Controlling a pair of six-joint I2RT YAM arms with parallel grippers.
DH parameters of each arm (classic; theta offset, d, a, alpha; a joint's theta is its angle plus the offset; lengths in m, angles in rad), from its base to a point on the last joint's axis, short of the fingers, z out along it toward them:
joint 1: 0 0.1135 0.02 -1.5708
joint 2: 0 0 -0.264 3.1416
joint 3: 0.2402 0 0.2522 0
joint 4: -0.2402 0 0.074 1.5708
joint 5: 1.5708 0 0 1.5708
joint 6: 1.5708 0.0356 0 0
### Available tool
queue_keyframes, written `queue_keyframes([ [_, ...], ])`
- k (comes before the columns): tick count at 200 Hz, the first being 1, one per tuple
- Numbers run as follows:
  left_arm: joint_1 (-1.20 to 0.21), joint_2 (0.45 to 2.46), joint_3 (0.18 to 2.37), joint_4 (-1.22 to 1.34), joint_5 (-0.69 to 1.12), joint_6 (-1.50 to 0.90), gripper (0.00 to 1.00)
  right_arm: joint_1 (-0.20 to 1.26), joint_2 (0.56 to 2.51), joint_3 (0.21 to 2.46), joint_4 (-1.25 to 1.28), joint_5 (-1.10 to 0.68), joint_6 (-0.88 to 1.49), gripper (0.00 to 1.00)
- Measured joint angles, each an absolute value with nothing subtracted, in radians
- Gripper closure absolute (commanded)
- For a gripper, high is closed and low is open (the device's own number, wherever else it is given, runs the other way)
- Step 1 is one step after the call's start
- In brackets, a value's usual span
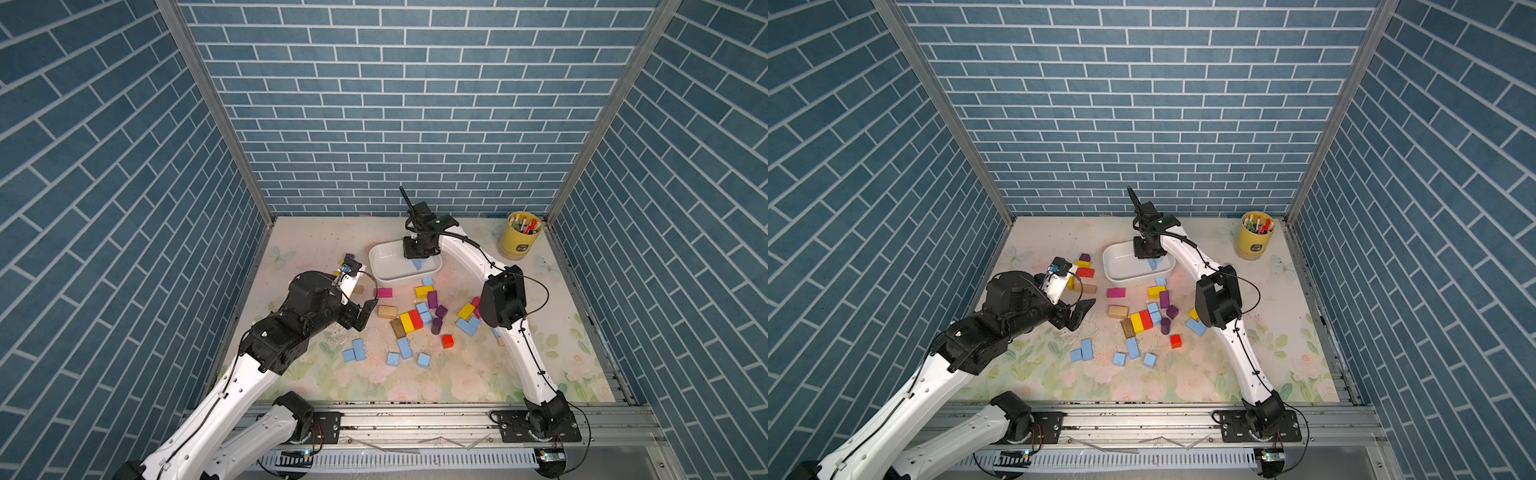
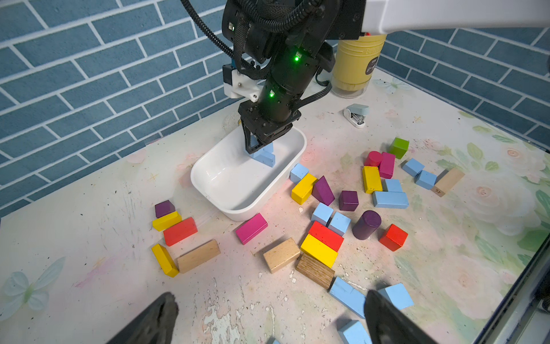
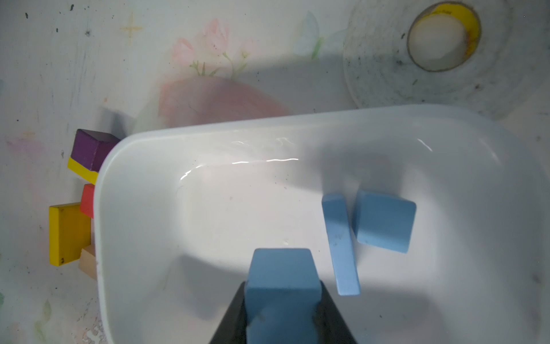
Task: Pick out the blue building blocks
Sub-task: Place the building block in the storage box.
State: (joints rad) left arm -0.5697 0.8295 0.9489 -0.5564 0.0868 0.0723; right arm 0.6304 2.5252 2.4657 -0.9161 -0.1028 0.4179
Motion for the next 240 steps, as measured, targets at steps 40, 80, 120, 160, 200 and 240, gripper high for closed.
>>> queue_keyframes([
  [40, -0.570, 0.830, 0.949, -0.556, 0.087, 0.072, 0.01, 0.630, 2.601, 2.538, -0.914, -0.106, 0.413, 0.86],
  [80, -0.570, 0.830, 0.949, -0.556, 0.087, 0.072, 0.01, 0.630, 2.636, 2.550, -0.907, -0.093, 0.411, 0.69],
  [120, -0.570, 0.830, 0.949, -0.556, 0.087, 0.072, 0.01, 0.630, 2.645, 2.561, -0.903, -0.085, 0.406, 0.38],
  [160, -0.570, 0.830, 0.949, -0.556, 0.086, 0.072, 0.01, 0.630, 2.644, 2.561, -0.900, -0.086, 0.402, 0.27],
  [200, -0.570, 0.830, 0.949, -0.556, 0.086, 0.072, 0.01, 0.630, 2.621, 2.561, -0.900, -0.086, 0.399, 0.23],
  [240, -0.570, 0.829, 0.949, -0.557, 0.086, 0.072, 0.01, 0.630, 2.558, 2.559, -0.896, -0.080, 0.398, 0.20],
])
